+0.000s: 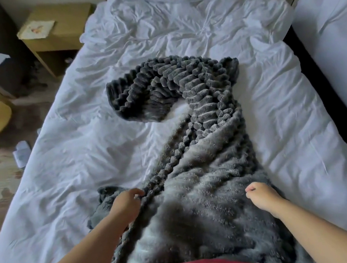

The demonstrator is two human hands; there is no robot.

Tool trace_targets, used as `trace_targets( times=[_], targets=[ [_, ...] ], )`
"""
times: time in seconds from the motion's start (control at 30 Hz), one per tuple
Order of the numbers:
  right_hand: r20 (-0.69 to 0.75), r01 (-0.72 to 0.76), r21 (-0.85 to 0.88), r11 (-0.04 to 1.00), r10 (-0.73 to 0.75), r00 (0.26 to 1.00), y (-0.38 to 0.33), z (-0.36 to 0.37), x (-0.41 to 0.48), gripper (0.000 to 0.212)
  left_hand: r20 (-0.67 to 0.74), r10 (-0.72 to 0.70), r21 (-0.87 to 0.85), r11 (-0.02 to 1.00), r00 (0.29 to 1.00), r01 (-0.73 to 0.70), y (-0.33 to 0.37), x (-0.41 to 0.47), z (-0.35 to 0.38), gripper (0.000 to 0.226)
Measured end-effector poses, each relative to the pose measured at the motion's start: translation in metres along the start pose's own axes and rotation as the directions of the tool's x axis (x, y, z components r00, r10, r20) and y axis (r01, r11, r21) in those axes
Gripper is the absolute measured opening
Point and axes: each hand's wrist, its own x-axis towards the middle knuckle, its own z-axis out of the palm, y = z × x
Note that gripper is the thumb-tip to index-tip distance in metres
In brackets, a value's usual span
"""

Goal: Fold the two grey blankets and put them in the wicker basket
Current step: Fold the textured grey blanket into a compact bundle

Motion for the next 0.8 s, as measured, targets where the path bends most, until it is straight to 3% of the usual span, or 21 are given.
trace_targets(
  times=[0.17,0.3,0.4,0.47,0.53,0.67,0.73,0.8],
  targets=[
    [-0.045,-0.086,0.110,0.990,0.092,0.995,0.003,-0.011,0.040,0.025,0.078,0.055,0.053,0.997,0.995,-0.060,0.029,0.050,-0.002,0.050],
    [-0.191,-0.213,0.178,0.961,0.246,0.950,0.017,-0.013,0.089,0.011,0.211,0.137,0.148,0.974,0.968,-0.170,0.043,0.099,0.028,0.038],
    [-0.277,-0.354,0.318,0.880,0.443,0.852,0.034,-0.005,0.123,0.021,0.265,0.065,0.364,0.917,0.962,-0.162,0.049,0.122,0.054,0.033],
    [-0.244,-0.403,0.433,0.806,0.535,0.809,0.044,0.002,0.138,0.034,0.268,-0.001,0.501,0.854,0.964,-0.138,0.051,0.127,0.065,0.039],
    [-0.175,-0.444,0.465,0.766,0.571,0.802,0.053,0.010,0.146,0.043,0.223,-0.003,0.518,0.848,0.975,-0.116,0.050,0.128,0.073,0.038],
    [-0.052,-0.430,0.520,0.738,0.530,0.847,0.057,0.015,0.141,0.043,0.133,0.027,0.282,0.957,0.991,-0.064,0.050,0.127,0.071,0.020],
    [0.015,-0.406,0.600,0.689,0.498,0.867,0.051,0.006,0.133,0.037,0.089,-0.062,-0.053,0.996,0.994,0.067,0.054,0.124,0.058,0.015],
    [0.071,-0.361,0.679,0.639,0.433,0.899,0.044,-0.009,0.123,0.024,0.074,-0.189,-0.480,0.854,0.979,0.201,0.060,0.117,0.040,0.022]
  ],
)
